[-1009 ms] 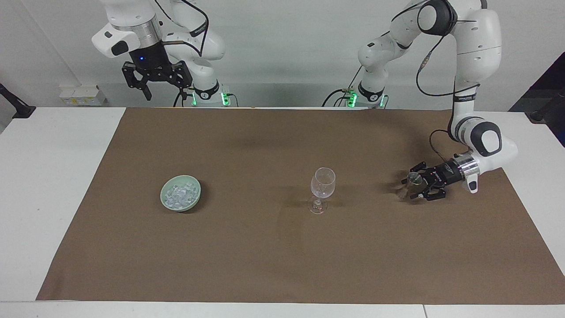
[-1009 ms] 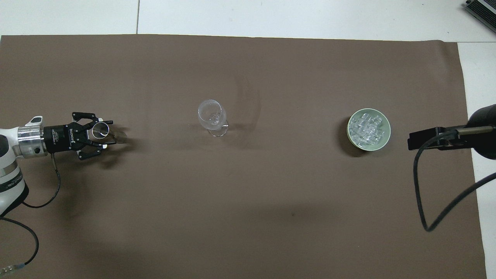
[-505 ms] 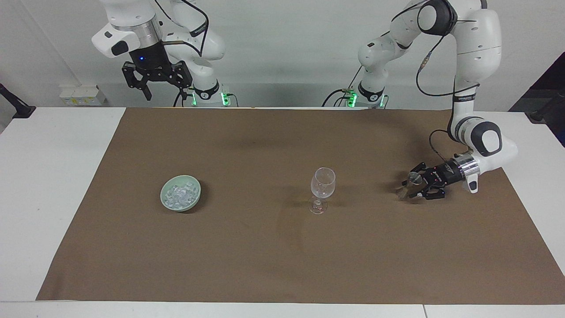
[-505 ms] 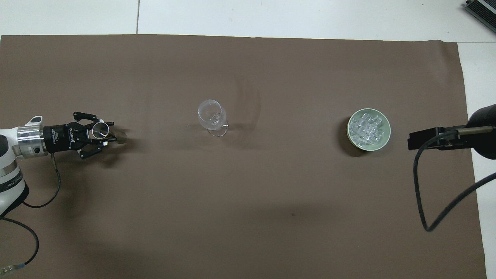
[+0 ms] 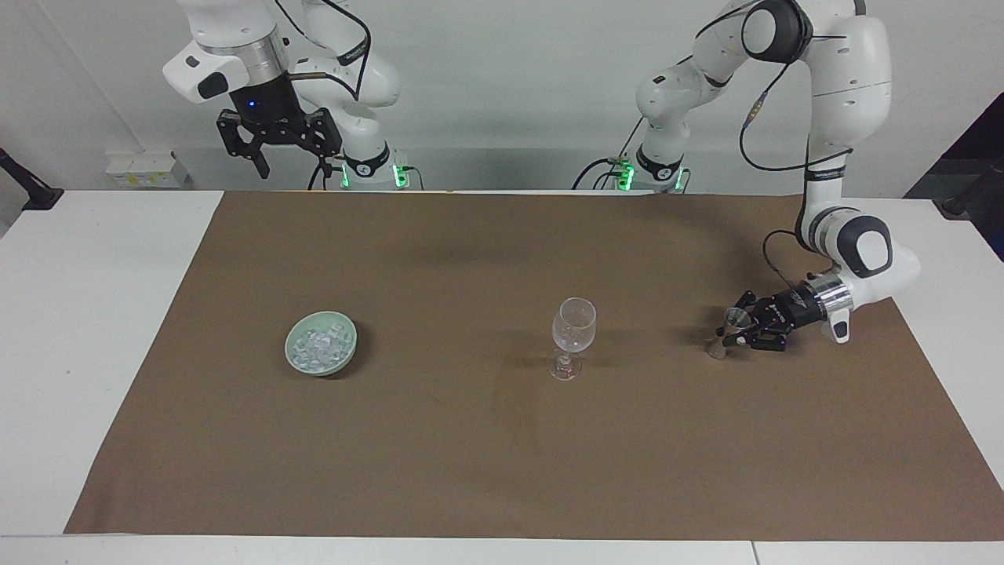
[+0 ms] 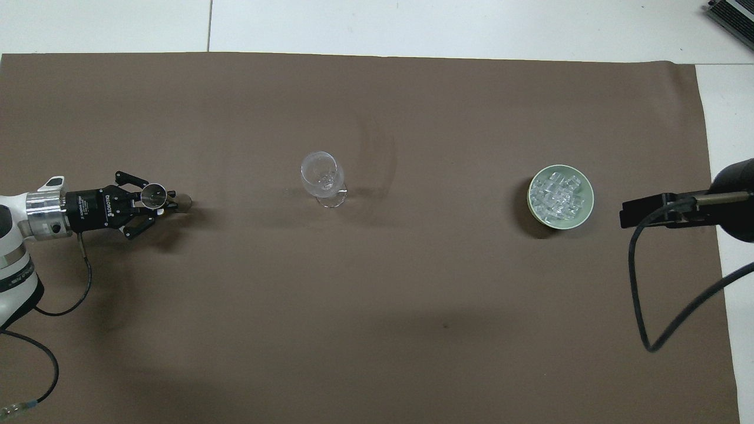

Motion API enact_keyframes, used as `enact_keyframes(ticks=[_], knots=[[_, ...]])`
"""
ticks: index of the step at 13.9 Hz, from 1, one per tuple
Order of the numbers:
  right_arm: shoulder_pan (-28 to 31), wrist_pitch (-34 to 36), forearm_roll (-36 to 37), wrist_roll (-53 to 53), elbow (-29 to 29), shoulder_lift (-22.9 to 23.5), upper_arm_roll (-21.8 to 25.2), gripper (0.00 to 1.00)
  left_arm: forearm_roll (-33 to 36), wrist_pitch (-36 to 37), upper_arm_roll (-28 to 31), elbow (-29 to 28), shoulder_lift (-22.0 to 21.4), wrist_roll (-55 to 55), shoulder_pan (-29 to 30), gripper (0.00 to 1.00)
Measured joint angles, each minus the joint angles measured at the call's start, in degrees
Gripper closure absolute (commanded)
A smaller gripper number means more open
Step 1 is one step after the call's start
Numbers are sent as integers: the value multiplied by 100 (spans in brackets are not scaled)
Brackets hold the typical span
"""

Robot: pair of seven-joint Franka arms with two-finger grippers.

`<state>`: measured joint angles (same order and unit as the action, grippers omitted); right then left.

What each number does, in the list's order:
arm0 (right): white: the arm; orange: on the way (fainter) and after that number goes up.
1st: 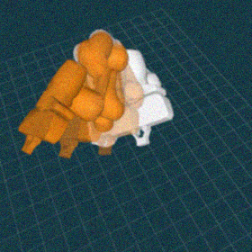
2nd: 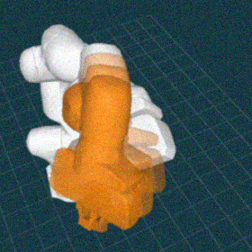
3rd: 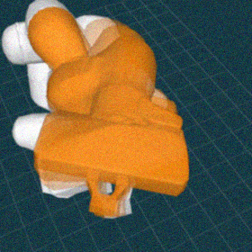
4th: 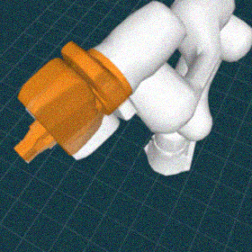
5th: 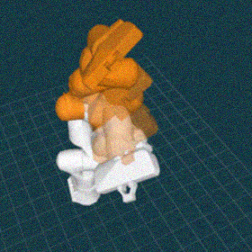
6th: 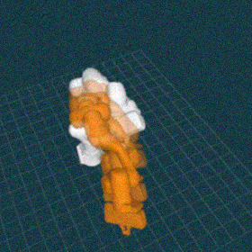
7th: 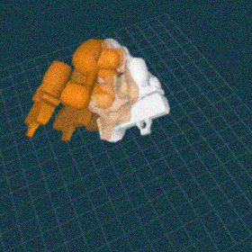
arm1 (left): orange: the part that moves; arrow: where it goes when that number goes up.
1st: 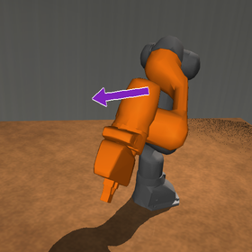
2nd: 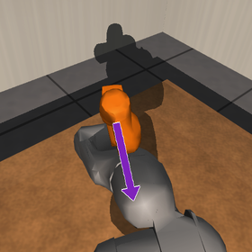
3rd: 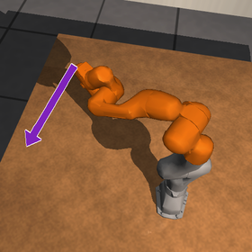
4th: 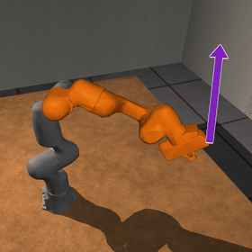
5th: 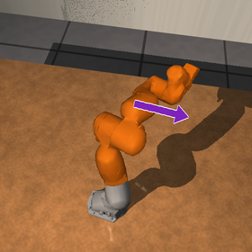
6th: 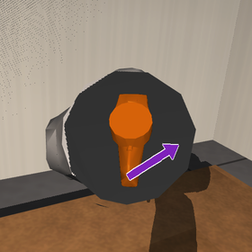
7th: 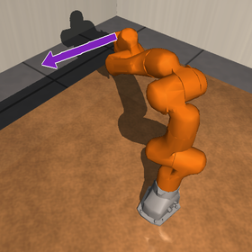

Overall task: Pour wine and add ice with both arms
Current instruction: 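Close the left gripper around the small silver metal cup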

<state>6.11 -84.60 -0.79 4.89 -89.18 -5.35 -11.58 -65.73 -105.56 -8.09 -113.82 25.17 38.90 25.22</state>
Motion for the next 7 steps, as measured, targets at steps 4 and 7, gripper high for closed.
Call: enact_keyframes(ticks=[4, 7], knots=[[0, 0, 0, 0, 0, 0, 0, 0, -4, 70, 0, 11, -16, 64, 0, 100], [0, 0, 0, 0, 0, 0, 0, 0, -4, 188, 5, 100, -55, 215, 0, 100]])
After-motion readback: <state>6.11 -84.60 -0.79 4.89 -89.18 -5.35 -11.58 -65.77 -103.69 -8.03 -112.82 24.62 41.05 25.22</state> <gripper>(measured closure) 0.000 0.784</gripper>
